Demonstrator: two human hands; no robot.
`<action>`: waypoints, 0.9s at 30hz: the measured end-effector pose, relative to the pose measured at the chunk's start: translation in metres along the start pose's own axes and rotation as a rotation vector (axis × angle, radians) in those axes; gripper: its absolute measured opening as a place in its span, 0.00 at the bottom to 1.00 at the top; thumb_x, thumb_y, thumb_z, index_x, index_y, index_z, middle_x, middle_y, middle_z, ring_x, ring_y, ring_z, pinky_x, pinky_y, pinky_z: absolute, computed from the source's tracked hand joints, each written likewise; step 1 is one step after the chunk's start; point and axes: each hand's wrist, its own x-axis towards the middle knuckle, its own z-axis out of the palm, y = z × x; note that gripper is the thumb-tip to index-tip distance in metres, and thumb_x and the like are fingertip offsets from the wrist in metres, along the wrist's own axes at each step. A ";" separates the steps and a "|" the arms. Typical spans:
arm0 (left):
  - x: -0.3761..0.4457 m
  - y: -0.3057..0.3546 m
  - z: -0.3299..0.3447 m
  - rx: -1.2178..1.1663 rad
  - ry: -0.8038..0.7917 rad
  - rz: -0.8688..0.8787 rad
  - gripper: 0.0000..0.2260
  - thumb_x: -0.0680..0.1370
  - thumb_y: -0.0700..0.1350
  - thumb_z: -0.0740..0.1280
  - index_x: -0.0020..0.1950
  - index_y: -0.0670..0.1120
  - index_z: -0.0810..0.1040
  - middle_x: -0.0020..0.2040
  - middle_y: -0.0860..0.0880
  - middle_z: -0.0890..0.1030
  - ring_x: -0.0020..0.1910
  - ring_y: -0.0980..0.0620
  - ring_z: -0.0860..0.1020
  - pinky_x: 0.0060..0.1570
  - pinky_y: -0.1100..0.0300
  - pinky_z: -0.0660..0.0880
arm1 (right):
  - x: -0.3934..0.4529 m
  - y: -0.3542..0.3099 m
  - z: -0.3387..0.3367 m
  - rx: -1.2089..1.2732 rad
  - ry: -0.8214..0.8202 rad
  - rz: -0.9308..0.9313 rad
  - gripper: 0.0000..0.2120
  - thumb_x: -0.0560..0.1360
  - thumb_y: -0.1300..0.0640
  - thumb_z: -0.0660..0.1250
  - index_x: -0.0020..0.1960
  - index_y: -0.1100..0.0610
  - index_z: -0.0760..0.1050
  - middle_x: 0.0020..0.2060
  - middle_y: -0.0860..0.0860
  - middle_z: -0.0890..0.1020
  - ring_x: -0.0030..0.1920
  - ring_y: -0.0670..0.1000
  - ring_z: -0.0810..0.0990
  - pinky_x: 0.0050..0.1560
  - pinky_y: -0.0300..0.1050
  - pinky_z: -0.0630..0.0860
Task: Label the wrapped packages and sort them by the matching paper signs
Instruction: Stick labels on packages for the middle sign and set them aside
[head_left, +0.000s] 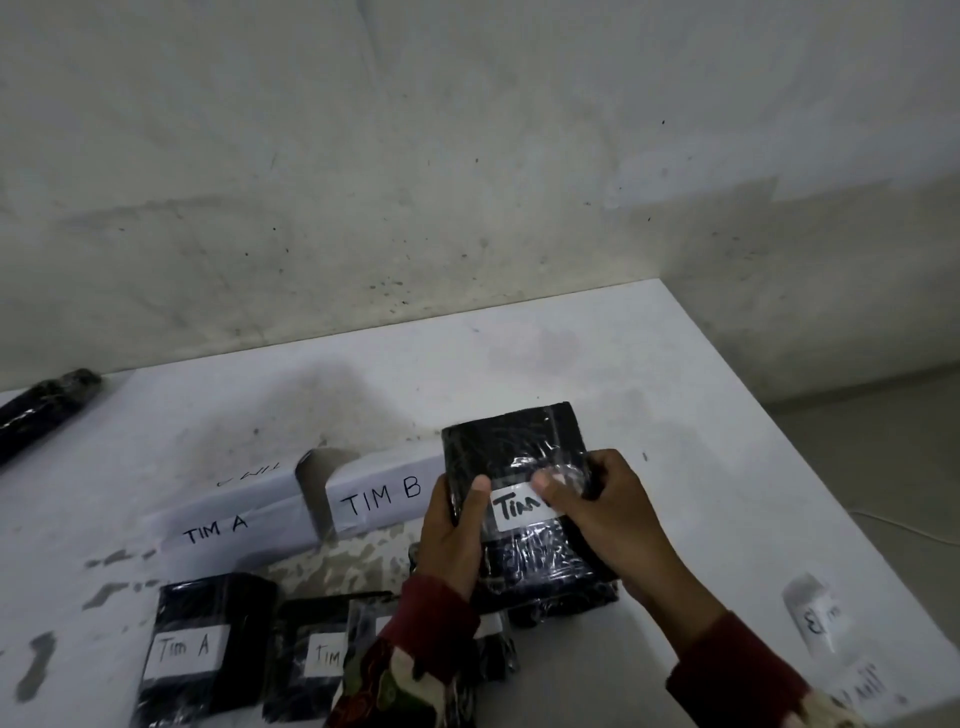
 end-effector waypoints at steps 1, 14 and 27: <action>-0.002 0.002 0.001 0.068 0.000 0.031 0.12 0.69 0.58 0.66 0.51 0.59 0.73 0.51 0.57 0.80 0.51 0.56 0.78 0.51 0.57 0.75 | -0.001 0.000 0.002 -0.034 0.016 -0.019 0.18 0.66 0.46 0.73 0.49 0.50 0.69 0.40 0.45 0.79 0.38 0.41 0.78 0.30 0.29 0.70; 0.002 0.004 0.005 0.085 0.182 0.035 0.12 0.78 0.51 0.60 0.40 0.46 0.75 0.45 0.33 0.80 0.46 0.34 0.79 0.51 0.37 0.76 | 0.006 0.008 0.004 -0.147 0.184 -0.222 0.09 0.77 0.53 0.61 0.39 0.52 0.73 0.32 0.44 0.76 0.32 0.39 0.74 0.33 0.22 0.67; -0.006 0.010 0.007 0.178 0.166 0.130 0.08 0.68 0.59 0.67 0.44 0.58 0.76 0.41 0.61 0.80 0.43 0.68 0.77 0.39 0.72 0.69 | -0.004 0.001 0.011 -0.090 0.155 -0.133 0.15 0.65 0.40 0.71 0.44 0.43 0.68 0.35 0.40 0.79 0.35 0.36 0.78 0.31 0.28 0.69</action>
